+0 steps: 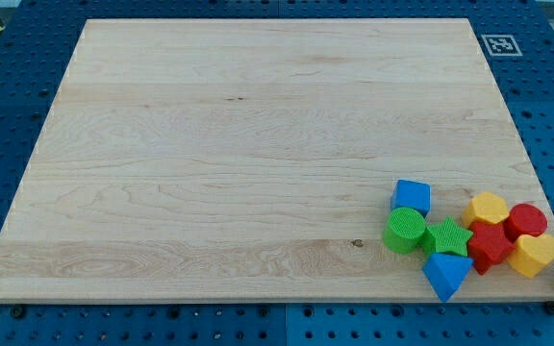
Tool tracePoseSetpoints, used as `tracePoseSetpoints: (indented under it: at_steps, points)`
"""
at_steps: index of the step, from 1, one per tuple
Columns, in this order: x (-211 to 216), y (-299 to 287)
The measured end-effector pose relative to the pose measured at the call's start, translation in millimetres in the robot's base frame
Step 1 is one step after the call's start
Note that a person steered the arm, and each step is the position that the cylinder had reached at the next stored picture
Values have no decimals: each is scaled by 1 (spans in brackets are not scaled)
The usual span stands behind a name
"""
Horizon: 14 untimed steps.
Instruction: Move blue triangle on left side of green circle
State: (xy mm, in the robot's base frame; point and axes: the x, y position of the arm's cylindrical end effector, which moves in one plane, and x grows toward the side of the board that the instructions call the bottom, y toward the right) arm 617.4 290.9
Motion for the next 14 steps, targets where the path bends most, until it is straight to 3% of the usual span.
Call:
tracePoseSetpoints:
  at_steps: [7, 11, 14]
  points:
    - [0, -44]
    - [0, -126]
    - [0, -129]
